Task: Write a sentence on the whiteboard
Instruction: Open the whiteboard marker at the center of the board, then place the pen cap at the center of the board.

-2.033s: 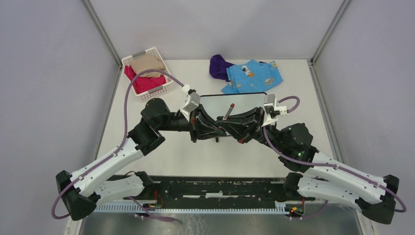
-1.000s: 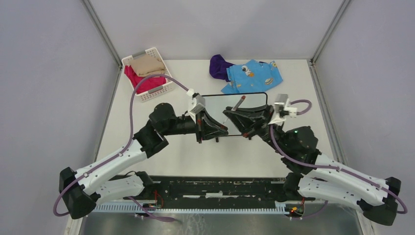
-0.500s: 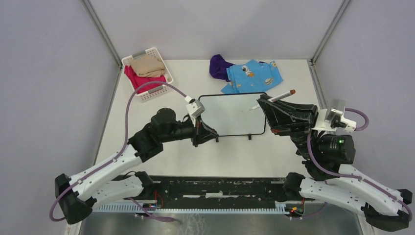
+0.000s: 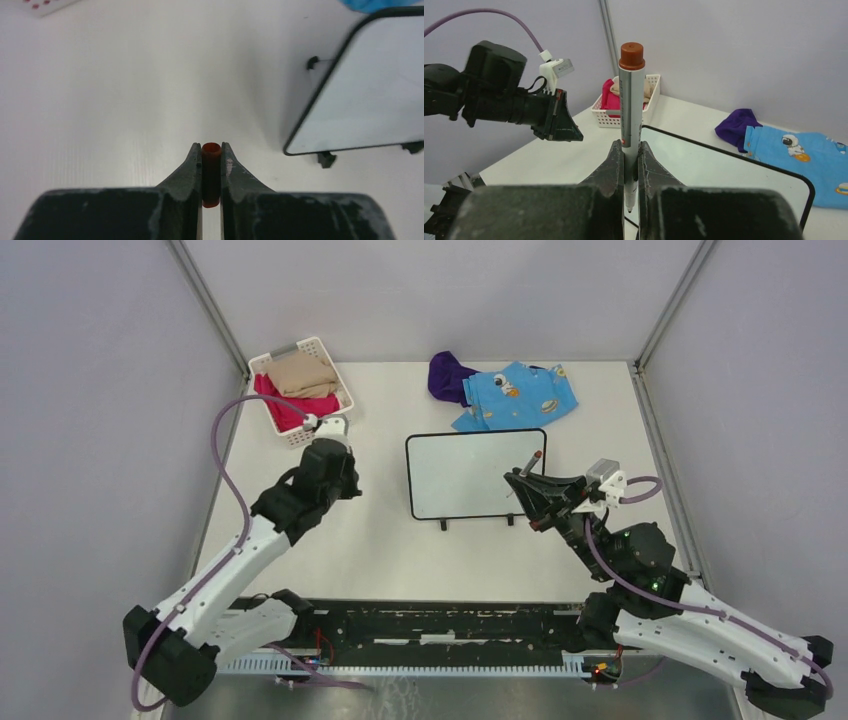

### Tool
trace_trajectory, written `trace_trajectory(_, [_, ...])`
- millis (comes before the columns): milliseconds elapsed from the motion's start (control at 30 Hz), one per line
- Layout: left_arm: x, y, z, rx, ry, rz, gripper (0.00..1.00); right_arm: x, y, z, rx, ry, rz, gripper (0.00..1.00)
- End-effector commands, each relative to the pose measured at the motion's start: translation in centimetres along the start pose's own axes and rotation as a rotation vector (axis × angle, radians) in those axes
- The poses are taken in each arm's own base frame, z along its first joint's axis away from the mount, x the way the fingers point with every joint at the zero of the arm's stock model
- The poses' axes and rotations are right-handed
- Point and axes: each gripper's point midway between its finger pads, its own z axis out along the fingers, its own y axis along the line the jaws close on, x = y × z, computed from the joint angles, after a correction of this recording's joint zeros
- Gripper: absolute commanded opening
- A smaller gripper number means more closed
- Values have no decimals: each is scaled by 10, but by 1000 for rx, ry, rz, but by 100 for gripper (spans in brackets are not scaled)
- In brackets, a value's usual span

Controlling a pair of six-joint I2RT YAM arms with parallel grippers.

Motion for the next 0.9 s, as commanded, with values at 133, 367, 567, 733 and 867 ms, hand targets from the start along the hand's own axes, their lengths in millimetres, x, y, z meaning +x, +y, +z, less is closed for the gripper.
trace_trajectory(133, [60,39,65,-118,254,-216,2,7,-5,-6,16,-1,21,0])
trace_trajectory(367, [99,24,101,-100,430,-256,2,25,-1,-10,3,22,75,0])
trace_trajectory(567, [121,25,108,-104,493,-254,8,35,-1,-10,3,51,87,0])
trace_trajectory(733, [135,25,112,-105,530,-248,15,38,0,-8,3,63,85,0])
trace_trajectory(867, [142,24,115,-104,554,-246,26,37,1,-7,3,65,82,0])
